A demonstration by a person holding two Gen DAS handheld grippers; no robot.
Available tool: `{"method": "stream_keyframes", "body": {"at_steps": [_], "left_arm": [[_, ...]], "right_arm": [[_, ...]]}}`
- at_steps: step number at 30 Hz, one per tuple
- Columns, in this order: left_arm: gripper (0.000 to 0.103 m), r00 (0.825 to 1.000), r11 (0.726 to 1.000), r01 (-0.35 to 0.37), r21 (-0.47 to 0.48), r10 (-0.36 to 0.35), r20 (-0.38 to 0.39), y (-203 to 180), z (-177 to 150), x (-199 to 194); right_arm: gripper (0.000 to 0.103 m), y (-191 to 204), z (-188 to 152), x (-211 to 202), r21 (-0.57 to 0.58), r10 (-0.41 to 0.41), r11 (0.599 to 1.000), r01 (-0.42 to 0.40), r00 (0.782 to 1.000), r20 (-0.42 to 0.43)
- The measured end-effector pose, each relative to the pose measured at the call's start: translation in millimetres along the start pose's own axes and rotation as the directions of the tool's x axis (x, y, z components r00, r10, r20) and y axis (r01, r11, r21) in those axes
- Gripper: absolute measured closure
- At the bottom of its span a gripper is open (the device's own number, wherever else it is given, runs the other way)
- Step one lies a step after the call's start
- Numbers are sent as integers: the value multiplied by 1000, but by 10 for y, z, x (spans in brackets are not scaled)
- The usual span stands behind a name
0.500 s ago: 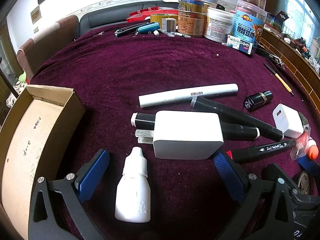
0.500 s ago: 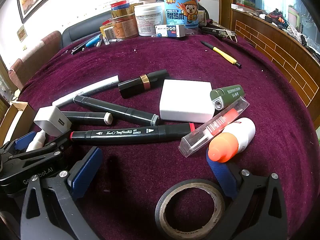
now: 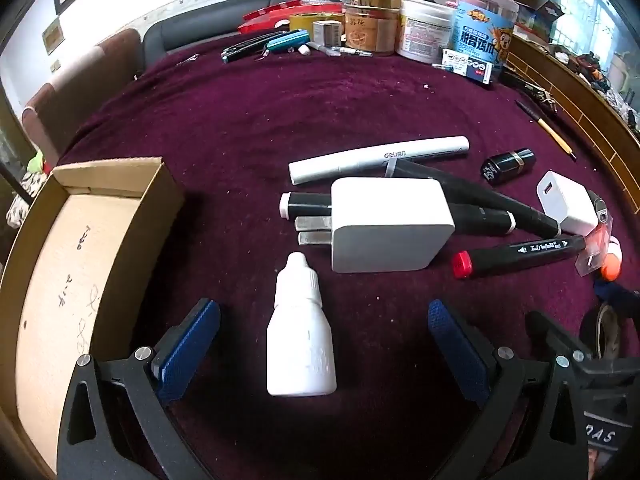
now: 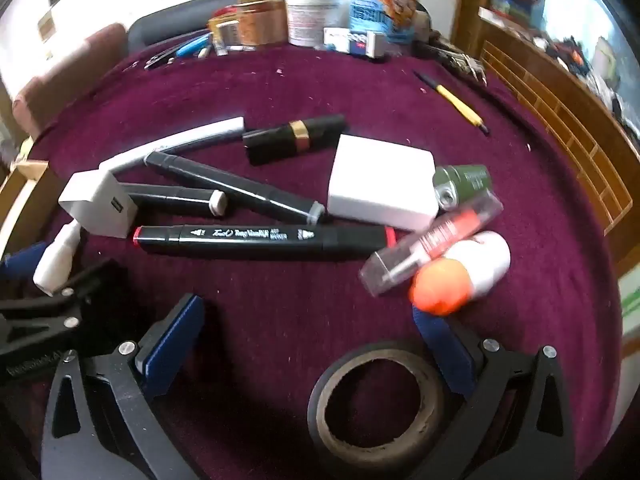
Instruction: Organize rigid objects
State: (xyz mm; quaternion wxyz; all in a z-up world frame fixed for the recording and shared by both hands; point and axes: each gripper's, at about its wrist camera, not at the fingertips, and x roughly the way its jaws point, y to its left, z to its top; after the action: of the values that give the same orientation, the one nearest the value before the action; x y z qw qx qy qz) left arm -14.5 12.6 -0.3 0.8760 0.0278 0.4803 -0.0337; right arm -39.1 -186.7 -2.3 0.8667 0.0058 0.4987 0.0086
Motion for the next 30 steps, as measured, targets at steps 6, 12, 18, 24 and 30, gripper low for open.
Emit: {"method": "stream_keyframes", "body": {"at_steps": [6, 12, 18, 24, 30], "left_arm": [[7, 1000, 1000, -24, -6, 24, 14, -23, -61, -105], [11, 970, 999, 23, 33, -30, 241, 82, -68, -1083], [11, 856, 992, 112, 60, -128, 501, 492, 237, -2636], [5, 753, 999, 16, 32, -33, 658, 801, 629, -3726], [1, 641, 984, -180, -4, 120, 758, 843, 766, -3938]], "right_arm": [[0, 47, -31, -38, -17, -31, 999, 30, 999, -43], [1, -131, -80, -625, 43, -92, 995, 88, 990, 109], [1, -358, 154, -1942, 90, -98, 994, 68, 914, 393], [1, -491, 654, -3226, 98, -84, 995, 33, 810, 580], [0, -257, 1048, -4092, 46, -269, 939, 340, 648, 713]]}}
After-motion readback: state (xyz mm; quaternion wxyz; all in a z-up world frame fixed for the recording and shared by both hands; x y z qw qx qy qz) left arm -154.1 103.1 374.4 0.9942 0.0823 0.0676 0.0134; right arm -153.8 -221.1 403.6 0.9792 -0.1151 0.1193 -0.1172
